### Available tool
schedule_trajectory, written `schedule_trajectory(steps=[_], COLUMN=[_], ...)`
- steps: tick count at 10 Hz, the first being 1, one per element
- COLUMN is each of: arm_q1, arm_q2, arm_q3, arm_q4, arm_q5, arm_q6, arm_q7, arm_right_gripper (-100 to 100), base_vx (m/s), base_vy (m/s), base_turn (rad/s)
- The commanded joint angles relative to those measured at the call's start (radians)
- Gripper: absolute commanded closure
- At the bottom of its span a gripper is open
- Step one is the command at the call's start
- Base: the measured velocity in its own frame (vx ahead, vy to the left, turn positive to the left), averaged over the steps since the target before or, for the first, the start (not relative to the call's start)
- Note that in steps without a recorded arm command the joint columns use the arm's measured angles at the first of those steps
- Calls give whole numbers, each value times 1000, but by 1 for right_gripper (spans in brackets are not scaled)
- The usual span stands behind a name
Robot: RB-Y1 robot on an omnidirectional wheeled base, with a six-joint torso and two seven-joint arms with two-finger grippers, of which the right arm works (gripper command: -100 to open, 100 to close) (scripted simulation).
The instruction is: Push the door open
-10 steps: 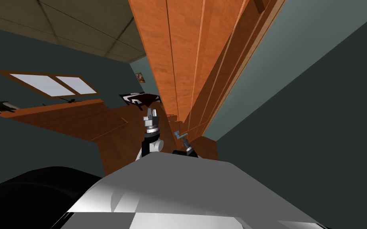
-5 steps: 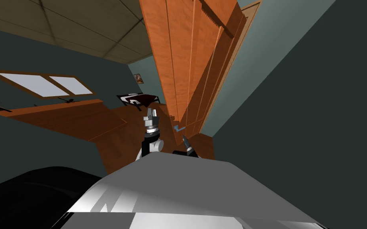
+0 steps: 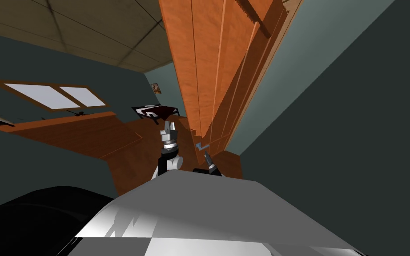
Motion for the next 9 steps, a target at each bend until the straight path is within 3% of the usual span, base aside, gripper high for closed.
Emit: schedule_trajectory(steps=[1, 4, 5, 9], arm_q1=[-3, -4, -4, -4], arm_q2=[4, 6, 6, 6], arm_q3=[-6, -11, -11, -11], arm_q4=[11, 16, 16, 16], arm_q5=[3, 6, 6, 6], arm_q6=[-8, -13, -13, -13], arm_q7=[-3, -4, -4, -4], arm_right_gripper=[-100, -100, 100, 100], base_vx=[184, 159, -5, -16], base_vy=[136, 117, -5, -16], base_turn=[43, 22, -1, 2])
